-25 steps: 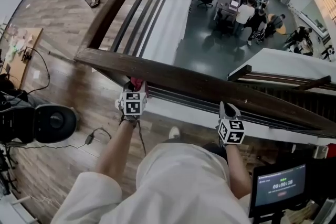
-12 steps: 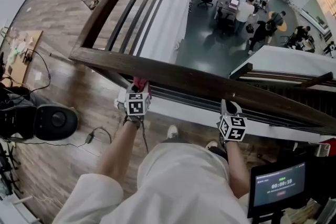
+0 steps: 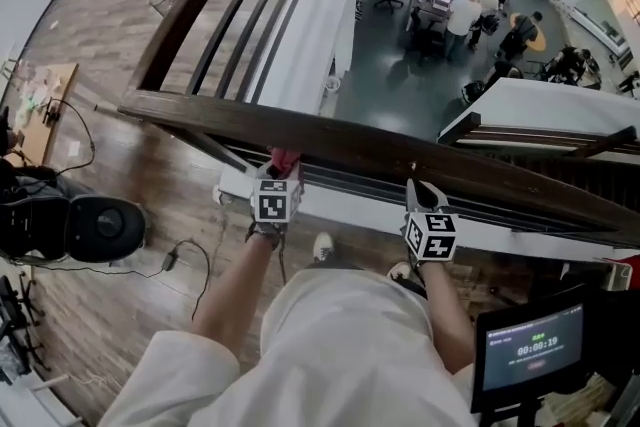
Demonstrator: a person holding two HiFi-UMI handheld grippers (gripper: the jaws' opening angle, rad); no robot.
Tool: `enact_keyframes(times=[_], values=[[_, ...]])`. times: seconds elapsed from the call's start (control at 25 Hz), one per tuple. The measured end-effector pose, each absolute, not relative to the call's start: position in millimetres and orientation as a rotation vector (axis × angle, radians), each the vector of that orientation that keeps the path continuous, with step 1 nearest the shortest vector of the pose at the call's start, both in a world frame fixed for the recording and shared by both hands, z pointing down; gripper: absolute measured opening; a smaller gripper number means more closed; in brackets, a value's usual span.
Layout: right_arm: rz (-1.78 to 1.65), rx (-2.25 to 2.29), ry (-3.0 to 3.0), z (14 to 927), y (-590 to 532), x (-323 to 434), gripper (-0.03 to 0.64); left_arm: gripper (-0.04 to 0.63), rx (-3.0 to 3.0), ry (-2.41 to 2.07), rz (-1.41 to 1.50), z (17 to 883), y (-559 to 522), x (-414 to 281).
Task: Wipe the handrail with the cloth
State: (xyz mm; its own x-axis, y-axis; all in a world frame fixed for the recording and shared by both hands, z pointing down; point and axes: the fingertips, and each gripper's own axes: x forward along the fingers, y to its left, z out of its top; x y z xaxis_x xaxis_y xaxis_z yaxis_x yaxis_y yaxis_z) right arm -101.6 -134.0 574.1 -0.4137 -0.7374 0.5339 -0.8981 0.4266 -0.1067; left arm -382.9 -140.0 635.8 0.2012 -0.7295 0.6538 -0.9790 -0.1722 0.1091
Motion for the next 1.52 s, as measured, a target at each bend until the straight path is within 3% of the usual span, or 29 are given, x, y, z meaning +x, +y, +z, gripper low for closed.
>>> enact_keyframes(times=[0.36,0.64,1.08,1.28,1.52], values=[[0.556,1.403,-2.258,576.3,-120.8,-68.3,0.003,0.094,1.958,-1.567,0.654,644.6,-130.8,-343.7],[0.584,1.43,-2.244,581.1,-110.0,-48.6,0.003,0.097,1.93,-1.655,0.576,646.7,-136.2,-355.0],[0.615,1.428,-2.241,588.7,-102.6,-41.5,0.003,0.189,1.978,-1.61,0.435,628.8,-151.3,-347.8],[0.597,1.399,-2.254,587.8,-103.6,-49.9,0.003,0.102,1.971,-1.648,0.514,632.2,-157.3,-351.2],[0.603,1.413,-2.247,589.4,-102.9,-46.4,0.003,0.091,1.959,-1.669,0.58,631.6,-153.5,-340.0]])
